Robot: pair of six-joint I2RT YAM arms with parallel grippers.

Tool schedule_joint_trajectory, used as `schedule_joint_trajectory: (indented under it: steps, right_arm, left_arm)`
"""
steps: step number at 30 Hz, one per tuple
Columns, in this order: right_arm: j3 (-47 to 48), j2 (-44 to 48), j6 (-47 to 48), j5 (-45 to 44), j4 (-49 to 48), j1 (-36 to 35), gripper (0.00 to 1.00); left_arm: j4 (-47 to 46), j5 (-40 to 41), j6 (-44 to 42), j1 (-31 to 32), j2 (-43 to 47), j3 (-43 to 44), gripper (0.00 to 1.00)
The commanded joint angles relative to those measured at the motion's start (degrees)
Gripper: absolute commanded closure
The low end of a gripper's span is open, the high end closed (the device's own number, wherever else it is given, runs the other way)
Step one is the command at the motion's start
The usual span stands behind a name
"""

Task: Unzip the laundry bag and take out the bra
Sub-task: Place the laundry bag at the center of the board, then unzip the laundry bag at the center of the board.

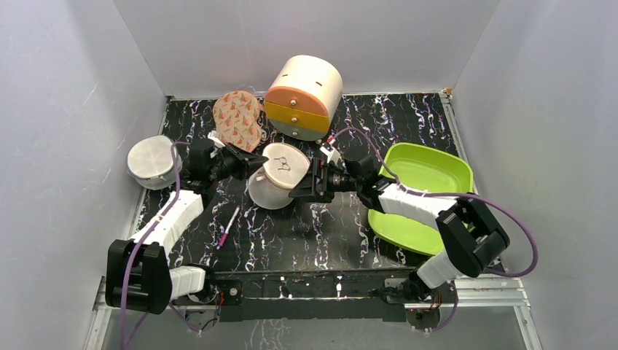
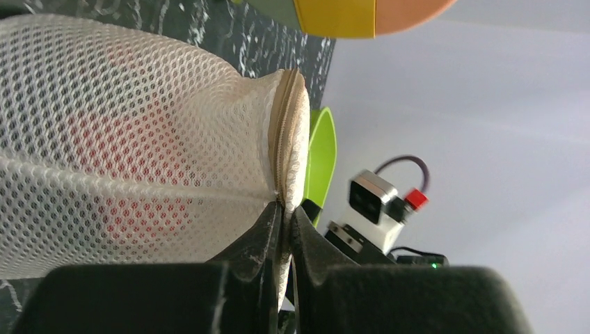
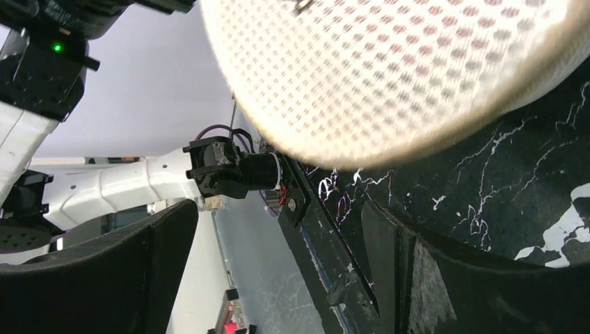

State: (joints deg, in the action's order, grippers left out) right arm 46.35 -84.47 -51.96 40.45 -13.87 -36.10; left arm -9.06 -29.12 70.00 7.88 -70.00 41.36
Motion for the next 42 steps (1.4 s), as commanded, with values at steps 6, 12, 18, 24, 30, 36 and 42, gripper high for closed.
schedule_joint_trajectory:
  steps: [6, 12, 18, 24, 30, 36, 42]
  right_arm:
    - [-4.36, -6.31, -16.86, -2.1, -22.59, -0.11, 0.23]
    - [-5.07, -8.0, -19.04, -1.79, -25.43, 1.59, 0.49]
    - [-7.83, -7.46, -17.48, 1.67, -25.35, 6.87, 0.77]
    - [-4.4, -7.61, -6.28, 13.53, -15.74, 12.71, 0.96]
    - [6.02, -8.7, 19.29, 22.14, 17.43, 15.63, 0.95]
    - [7.32, -8.15, 22.78, 24.31, 22.17, 15.62, 0.94]
    - [7.38, -8.85, 21.83, 24.62, 22.3, 15.62, 0.94]
  left_arm:
    - [-7.96, -1.19, 7.37, 3.92, 4.47, -6.68, 1.0]
    - [-0.67, -1.17, 2.56, 4.0, 8.22, -7.75, 1.0]
    - [9.58, -0.21, -10.22, 4.03, 11.45, -5.85, 0.47]
    - [20.75, 5.15, -29.0, 4.03, 14.41, 1.2, 0.02]
    - [17.98, 0.51, -52.18, 5.65, 15.51, 4.05, 0.02]
    - [8.82, -7.87, -70.42, 9.57, 18.88, -2.55, 0.02]
    - [7.99, 12.74, -115.71, 33.18, 15.53, -7.79, 0.21]
